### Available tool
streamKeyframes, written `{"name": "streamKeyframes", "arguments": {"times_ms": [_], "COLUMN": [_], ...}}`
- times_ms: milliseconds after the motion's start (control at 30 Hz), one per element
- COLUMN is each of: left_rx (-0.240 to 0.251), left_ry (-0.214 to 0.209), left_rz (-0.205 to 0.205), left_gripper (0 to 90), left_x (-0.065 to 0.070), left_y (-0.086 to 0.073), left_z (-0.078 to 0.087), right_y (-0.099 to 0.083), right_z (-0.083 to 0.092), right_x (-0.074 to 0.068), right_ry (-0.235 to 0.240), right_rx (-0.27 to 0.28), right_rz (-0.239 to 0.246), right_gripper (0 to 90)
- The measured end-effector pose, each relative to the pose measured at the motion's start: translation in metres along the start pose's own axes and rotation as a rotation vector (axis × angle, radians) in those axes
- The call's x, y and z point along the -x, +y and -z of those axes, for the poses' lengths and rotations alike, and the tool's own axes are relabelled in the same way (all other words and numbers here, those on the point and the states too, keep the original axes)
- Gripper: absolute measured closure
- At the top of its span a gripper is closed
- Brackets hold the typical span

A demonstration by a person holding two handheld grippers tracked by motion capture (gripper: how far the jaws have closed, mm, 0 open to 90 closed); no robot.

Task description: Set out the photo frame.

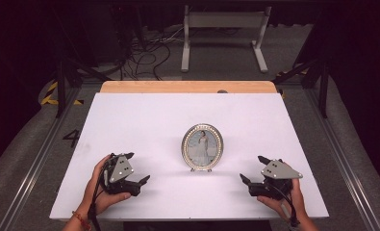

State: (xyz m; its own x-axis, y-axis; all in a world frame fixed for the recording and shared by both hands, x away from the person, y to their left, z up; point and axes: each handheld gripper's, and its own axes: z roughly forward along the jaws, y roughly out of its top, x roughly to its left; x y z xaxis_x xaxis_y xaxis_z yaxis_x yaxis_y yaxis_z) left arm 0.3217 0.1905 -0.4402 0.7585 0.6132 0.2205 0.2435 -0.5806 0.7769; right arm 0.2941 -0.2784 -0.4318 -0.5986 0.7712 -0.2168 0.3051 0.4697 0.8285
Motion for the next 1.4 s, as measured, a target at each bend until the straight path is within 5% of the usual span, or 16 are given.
{"name": "streamKeyframes", "arguments": {"times_ms": [467,767,800,933,1400], "left_rx": [0.010,-0.006,0.024,0.038,0.057], "left_ry": [0.049,0.084,0.071,0.074,0.084], "left_rz": [0.080,0.097,0.142,0.168,0.167], "left_gripper": [10.3,10.1,10.1,10.0,9.4], "left_x": [-0.014,-0.019,-0.021,-0.023,-0.021], "left_y": [-0.031,-0.048,-0.052,-0.056,-0.059], "left_z": [0.026,0.034,0.036,0.038,0.043], "right_y": [-0.020,-0.033,-0.038,-0.042,-0.043], "right_z": [0.016,0.024,0.025,0.026,0.028], "right_x": [0.017,0.028,0.028,0.030,0.028], "right_ry": [-0.039,-0.063,-0.077,-0.066,-0.081], "right_rx": [-0.002,0.011,0.001,-0.002,0.019], "right_rz": [-0.027,-0.062,-0.053,-0.067,-0.072], "right_gripper": [15.6,15.4,15.4,15.4,15.4]}}
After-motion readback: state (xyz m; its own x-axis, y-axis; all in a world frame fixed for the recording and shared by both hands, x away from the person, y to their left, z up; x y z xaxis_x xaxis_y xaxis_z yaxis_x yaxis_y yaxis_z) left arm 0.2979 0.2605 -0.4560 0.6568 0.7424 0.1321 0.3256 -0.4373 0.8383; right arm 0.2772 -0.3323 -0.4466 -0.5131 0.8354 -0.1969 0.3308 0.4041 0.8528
